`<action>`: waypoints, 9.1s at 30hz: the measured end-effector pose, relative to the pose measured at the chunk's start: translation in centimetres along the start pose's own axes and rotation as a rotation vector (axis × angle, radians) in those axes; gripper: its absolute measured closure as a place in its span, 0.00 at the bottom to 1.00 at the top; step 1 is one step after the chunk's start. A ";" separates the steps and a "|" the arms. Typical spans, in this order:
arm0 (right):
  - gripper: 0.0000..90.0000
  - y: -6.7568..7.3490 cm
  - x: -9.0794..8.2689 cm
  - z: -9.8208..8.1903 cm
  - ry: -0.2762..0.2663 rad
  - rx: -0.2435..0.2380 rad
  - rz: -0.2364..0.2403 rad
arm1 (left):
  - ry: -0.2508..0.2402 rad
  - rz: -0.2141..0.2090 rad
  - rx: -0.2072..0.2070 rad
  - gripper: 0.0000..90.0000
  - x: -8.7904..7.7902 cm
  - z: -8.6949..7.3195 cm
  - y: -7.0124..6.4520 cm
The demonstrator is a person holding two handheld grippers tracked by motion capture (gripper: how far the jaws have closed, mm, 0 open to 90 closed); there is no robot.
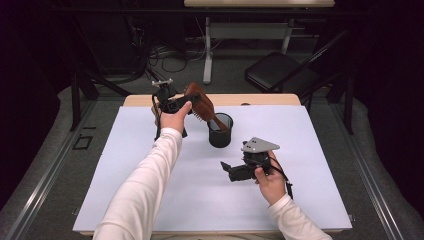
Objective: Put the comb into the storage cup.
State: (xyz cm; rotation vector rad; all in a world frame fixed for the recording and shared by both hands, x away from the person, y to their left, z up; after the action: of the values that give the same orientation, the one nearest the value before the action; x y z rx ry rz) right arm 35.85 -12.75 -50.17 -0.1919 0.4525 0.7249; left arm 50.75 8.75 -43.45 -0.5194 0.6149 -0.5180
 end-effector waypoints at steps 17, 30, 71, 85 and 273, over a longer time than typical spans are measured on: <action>0.00 0.1 0.1 0.0 0.004 -0.006 0.009 | 0.017 0.002 0.011 0.56 0.6 -0.5 -0.2; 0.00 0.2 0.1 -0.1 0.006 -0.008 0.011 | 0.030 0.013 0.018 0.56 1.0 -1.0 -0.1; 0.00 0.3 0.3 -0.1 0.012 -0.002 0.024 | 0.032 0.025 -0.008 0.55 1.5 -1.5 1.0; 0.00 0.2 0.3 -0.1 0.012 -0.002 0.021 | 0.023 0.015 -0.026 0.54 1.5 -1.6 1.6; 0.01 -0.3 0.4 -0.5 0.031 -0.018 -0.028 | -0.068 0.017 0.439 0.26 -8.9 0.7 2.3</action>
State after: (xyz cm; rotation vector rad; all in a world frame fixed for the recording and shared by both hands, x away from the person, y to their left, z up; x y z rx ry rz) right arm 36.10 -12.88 -50.74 -0.2265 0.4718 0.6997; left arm 45.61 15.93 -40.75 -0.1156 0.4228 -0.5967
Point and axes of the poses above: each handheld gripper's, and its own axes: x roughly forward along the jaws, z roughly out of its top, y roughly to its left, the point moved 4 cm from there along x, roughly forward along the jaws
